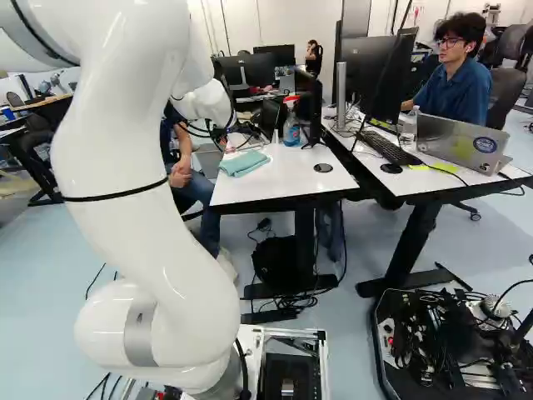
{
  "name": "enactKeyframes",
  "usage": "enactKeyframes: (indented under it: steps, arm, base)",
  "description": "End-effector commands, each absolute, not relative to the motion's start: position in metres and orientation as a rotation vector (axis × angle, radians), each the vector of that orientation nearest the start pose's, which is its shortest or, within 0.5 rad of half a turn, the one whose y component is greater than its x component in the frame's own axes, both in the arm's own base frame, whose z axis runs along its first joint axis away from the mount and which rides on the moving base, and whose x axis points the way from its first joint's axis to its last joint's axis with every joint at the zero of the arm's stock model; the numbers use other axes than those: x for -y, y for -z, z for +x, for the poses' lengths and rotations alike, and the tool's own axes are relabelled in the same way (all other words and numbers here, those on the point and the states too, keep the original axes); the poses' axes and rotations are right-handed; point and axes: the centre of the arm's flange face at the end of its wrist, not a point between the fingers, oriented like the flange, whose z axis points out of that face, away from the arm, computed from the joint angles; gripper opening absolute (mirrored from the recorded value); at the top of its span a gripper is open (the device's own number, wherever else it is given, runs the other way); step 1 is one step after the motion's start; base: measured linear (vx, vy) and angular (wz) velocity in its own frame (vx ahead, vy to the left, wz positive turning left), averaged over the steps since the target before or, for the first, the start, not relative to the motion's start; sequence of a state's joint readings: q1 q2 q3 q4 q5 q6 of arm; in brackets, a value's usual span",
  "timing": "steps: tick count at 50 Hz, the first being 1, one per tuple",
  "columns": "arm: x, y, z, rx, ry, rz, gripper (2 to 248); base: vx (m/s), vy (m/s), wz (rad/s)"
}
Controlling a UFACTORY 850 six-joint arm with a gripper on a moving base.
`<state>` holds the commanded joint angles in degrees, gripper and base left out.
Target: Clean the table with the green towel
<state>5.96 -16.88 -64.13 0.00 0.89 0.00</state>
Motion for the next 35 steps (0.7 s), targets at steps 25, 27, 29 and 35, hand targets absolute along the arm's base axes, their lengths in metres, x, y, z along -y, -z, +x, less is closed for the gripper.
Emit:
enactKeyframes:
  steps: [25,27,29,35]
  arm:
    - [-0.072,-0.490,0.618,0.163,1.265,-2.819,247]
    - [-0.072,-0.488,0.619,0.164,1.260,-2.822,247]
    - [-0.072,-0.486,0.620,0.164,1.255,-2.824,247]
    - [-0.072,-0.479,0.622,0.164,1.240,-2.831,247]
  base:
    - [0.000,0.000,0.000]
    - [0.000,0.000,0.000]
    - [0.000,0.000,0.000]
    - [0.000,0.000,0.000]
